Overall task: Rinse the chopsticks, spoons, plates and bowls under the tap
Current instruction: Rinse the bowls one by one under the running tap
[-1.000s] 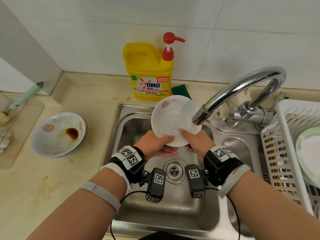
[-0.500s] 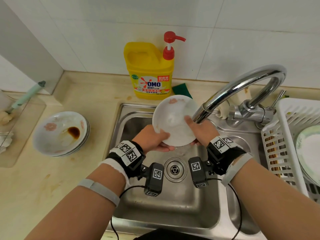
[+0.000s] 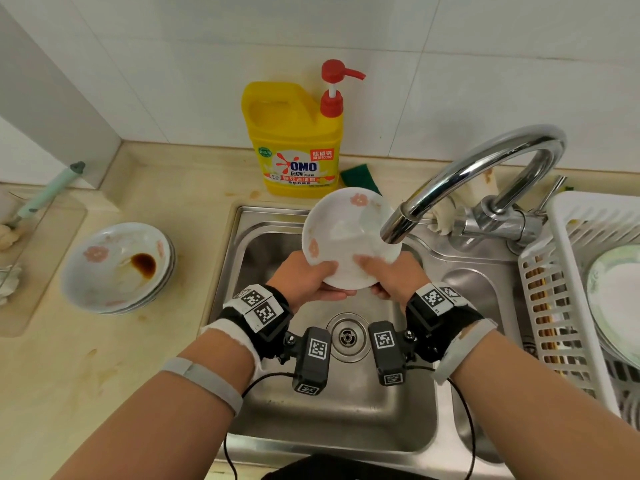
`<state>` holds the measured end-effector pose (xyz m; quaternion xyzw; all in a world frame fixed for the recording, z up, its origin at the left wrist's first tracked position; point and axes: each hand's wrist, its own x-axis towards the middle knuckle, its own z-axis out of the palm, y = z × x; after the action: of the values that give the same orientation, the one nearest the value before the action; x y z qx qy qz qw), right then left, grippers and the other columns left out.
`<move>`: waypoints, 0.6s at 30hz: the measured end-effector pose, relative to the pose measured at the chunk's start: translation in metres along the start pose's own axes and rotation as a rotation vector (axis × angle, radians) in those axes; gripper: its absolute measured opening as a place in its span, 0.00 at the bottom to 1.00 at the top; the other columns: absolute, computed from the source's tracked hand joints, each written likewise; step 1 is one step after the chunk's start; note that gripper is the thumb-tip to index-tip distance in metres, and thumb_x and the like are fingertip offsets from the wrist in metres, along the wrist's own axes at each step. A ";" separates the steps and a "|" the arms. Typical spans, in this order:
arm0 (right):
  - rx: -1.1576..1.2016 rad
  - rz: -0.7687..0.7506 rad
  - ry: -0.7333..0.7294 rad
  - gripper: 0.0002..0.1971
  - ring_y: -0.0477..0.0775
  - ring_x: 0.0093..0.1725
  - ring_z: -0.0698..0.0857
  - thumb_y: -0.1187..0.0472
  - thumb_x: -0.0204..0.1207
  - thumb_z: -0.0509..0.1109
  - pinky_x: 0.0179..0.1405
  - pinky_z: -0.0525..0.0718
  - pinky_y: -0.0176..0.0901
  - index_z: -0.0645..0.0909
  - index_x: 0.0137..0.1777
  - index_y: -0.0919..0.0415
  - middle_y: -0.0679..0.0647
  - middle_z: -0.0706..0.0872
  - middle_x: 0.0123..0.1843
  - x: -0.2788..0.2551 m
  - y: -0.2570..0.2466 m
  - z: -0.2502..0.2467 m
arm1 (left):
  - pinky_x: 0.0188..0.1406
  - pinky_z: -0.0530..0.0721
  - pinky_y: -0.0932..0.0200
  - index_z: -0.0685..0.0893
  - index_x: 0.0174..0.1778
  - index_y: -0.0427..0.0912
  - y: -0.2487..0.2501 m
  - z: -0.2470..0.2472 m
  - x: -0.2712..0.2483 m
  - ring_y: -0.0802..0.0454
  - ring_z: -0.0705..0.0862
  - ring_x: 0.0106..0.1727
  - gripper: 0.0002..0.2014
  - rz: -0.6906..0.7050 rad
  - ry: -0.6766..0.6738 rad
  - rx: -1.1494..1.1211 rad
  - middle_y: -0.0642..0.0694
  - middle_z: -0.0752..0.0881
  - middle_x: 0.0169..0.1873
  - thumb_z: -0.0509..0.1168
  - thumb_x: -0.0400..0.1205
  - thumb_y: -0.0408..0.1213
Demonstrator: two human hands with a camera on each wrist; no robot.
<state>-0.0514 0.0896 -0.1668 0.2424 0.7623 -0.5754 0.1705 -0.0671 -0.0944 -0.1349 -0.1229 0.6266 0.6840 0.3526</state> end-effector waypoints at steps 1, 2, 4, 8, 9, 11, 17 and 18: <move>-0.026 0.027 0.013 0.18 0.49 0.22 0.81 0.47 0.81 0.74 0.23 0.78 0.42 0.85 0.52 0.65 0.53 0.87 0.30 0.001 -0.005 -0.001 | 0.42 0.94 0.53 0.76 0.73 0.29 0.001 0.000 0.000 0.33 0.93 0.48 0.17 0.000 0.005 0.018 0.26 0.90 0.52 0.62 0.88 0.28; -0.046 0.075 0.022 0.19 0.50 0.22 0.83 0.46 0.82 0.72 0.22 0.79 0.41 0.84 0.53 0.65 0.56 0.89 0.33 0.001 -0.010 -0.002 | 0.41 0.94 0.53 0.75 0.73 0.29 0.001 0.000 -0.001 0.33 0.93 0.47 0.17 -0.002 0.008 0.038 0.25 0.90 0.52 0.62 0.88 0.27; -0.064 0.201 0.004 0.22 0.52 0.22 0.84 0.43 0.83 0.70 0.17 0.77 0.37 0.81 0.51 0.65 0.59 0.89 0.37 0.001 -0.023 -0.003 | 0.41 0.94 0.52 0.75 0.73 0.28 0.003 -0.001 -0.001 0.34 0.93 0.46 0.18 -0.008 0.010 0.088 0.26 0.89 0.53 0.62 0.87 0.26; -0.139 0.234 0.046 0.31 0.61 0.31 0.90 0.32 0.79 0.67 0.22 0.79 0.39 0.81 0.53 0.66 0.65 0.93 0.40 0.000 -0.030 -0.010 | 0.43 0.94 0.49 0.74 0.73 0.29 0.007 -0.002 0.000 0.33 0.93 0.46 0.18 -0.025 -0.012 0.167 0.27 0.89 0.54 0.62 0.86 0.25; -0.158 0.219 0.058 0.33 0.62 0.32 0.92 0.30 0.78 0.67 0.22 0.80 0.39 0.82 0.53 0.65 0.64 0.93 0.38 0.001 -0.029 -0.012 | 0.44 0.94 0.48 0.74 0.73 0.30 0.008 -0.002 0.000 0.33 0.93 0.47 0.18 -0.027 -0.021 0.187 0.27 0.89 0.54 0.62 0.86 0.25; -0.190 0.210 0.053 0.36 0.61 0.31 0.93 0.24 0.75 0.64 0.23 0.81 0.39 0.82 0.52 0.62 0.60 0.93 0.33 0.002 -0.026 -0.014 | 0.46 0.93 0.45 0.74 0.73 0.32 0.009 -0.003 0.000 0.33 0.93 0.48 0.17 -0.031 -0.038 0.227 0.27 0.89 0.55 0.62 0.87 0.25; -0.231 0.175 0.008 0.38 0.57 0.24 0.90 0.25 0.78 0.61 0.18 0.79 0.36 0.83 0.52 0.66 0.61 0.92 0.32 0.002 -0.021 -0.017 | 0.48 0.93 0.47 0.76 0.70 0.31 0.011 -0.008 0.002 0.36 0.94 0.47 0.15 -0.049 -0.072 0.304 0.28 0.90 0.51 0.61 0.87 0.26; -0.228 0.159 -0.007 0.38 0.57 0.24 0.89 0.26 0.79 0.62 0.18 0.79 0.36 0.84 0.52 0.67 0.62 0.92 0.33 0.002 -0.019 -0.018 | 0.47 0.93 0.47 0.76 0.70 0.31 0.011 -0.009 0.002 0.36 0.94 0.47 0.14 -0.054 -0.080 0.305 0.28 0.90 0.51 0.61 0.87 0.26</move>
<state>-0.0636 0.1027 -0.1479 0.2791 0.8005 -0.4707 0.2446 -0.0783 -0.1021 -0.1298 -0.0576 0.7051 0.5756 0.4101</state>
